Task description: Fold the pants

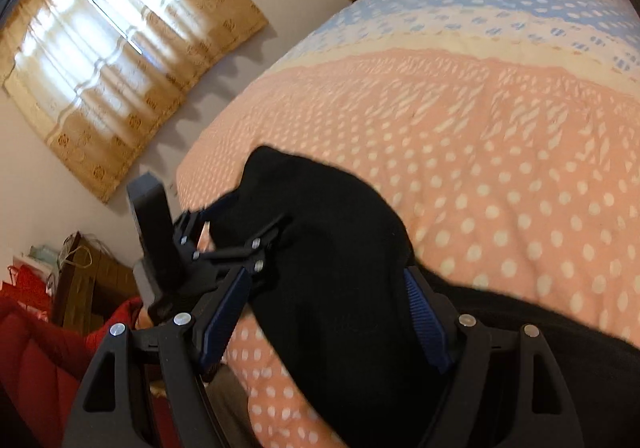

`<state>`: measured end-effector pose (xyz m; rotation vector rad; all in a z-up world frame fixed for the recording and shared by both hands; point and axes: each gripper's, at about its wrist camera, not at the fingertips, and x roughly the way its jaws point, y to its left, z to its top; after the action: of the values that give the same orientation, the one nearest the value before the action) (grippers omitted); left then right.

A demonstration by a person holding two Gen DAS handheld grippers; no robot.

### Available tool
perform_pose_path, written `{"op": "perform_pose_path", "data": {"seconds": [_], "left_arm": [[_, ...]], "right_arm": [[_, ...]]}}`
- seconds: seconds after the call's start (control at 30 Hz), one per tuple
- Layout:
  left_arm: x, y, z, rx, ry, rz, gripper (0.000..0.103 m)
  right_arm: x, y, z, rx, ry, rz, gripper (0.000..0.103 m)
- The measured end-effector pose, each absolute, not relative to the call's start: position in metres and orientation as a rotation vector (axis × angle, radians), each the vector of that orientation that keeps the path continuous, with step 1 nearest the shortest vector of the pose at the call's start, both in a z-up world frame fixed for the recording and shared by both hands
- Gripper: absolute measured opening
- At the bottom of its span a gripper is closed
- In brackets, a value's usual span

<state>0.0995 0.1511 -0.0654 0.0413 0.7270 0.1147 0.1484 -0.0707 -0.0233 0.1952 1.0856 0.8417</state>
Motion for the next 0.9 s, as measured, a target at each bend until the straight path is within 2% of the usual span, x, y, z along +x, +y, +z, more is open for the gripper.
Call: {"op": "perform_pose_path", "data": {"seconds": [0.2,0.43,0.6,0.9], "left_arm": [[0.101,0.151,-0.066,0.041,0.726,0.115,0.103],[0.101,0.151,-0.066,0.039,0.724,0.115,0.103],[0.101,0.151,-0.065,0.039,0.726,0.113,0.103],[0.101,0.151,-0.066,0.038,0.720,0.111,0.103]], "right_arm": [[0.131,-0.069,-0.029,0.063,1.127,0.845,0.078],[0.144,-0.062,-0.039,0.180,1.141,0.902,0.086],[0.156,-0.055,-0.043,0.343,1.138,0.928,0.086],[0.134,-0.052,-0.033,0.215,1.177,1.024,0.086]]}}
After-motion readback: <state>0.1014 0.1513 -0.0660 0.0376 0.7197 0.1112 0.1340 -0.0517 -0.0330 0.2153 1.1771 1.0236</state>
